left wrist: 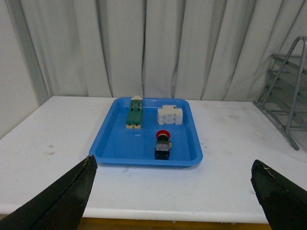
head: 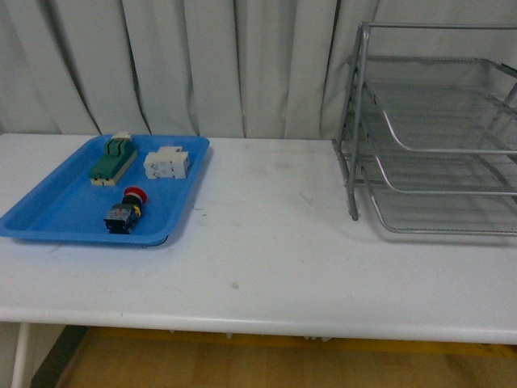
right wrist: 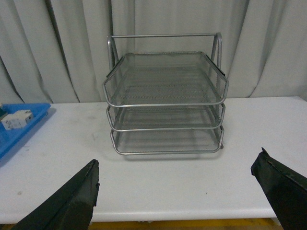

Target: Place button on rack with both arms

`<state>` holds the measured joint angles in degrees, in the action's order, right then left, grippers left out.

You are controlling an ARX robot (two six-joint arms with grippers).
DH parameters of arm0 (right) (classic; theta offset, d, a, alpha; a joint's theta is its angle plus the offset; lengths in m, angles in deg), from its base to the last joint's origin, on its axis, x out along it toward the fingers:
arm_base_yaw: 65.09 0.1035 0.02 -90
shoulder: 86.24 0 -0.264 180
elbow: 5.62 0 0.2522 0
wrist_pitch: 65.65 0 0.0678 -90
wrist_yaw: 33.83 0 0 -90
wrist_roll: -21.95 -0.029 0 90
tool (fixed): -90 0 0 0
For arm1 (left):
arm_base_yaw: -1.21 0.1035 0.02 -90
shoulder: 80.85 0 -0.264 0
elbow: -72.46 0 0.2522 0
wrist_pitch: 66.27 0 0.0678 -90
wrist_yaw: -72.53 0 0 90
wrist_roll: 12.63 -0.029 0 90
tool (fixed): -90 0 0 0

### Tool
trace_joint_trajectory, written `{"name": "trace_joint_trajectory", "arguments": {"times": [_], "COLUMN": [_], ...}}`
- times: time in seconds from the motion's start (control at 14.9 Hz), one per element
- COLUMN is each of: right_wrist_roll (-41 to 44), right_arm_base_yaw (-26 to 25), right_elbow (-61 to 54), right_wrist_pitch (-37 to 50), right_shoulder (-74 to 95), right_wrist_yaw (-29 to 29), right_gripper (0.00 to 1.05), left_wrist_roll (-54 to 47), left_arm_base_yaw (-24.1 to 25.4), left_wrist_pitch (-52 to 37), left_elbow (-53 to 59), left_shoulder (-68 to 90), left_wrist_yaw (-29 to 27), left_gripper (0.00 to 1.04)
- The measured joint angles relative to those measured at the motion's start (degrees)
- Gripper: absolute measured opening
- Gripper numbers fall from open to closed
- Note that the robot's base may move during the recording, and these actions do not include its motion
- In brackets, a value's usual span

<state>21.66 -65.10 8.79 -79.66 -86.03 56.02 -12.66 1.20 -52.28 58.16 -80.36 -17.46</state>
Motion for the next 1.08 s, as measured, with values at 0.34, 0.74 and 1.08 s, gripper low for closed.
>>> {"name": "trace_joint_trajectory", "arguments": {"times": [0.34, 0.74, 1.08], "right_wrist_roll": [0.0, 0.0, 0.0], "right_arm_base_yaw": [0.0, 0.0, 0.0], "right_elbow": [0.0, 0.0, 0.0], "right_wrist_pitch": [0.0, 0.0, 0.0], "right_shoulder": [0.0, 0.0, 0.0], "right_wrist_yaw": [0.0, 0.0, 0.0], "right_gripper": [0.98, 0.98, 0.98], "left_wrist_roll": [0.0, 0.0, 0.0], "left_arm_base_yaw": [0.0, 0.0, 0.0], "left_wrist_pitch": [0.0, 0.0, 0.0], "left_elbow": [0.0, 0.0, 0.0], "left_shoulder": [0.0, 0.0, 0.0], "left_wrist_yaw": [0.0, 0.0, 0.0], "left_gripper": [0.98, 0.98, 0.98]}}
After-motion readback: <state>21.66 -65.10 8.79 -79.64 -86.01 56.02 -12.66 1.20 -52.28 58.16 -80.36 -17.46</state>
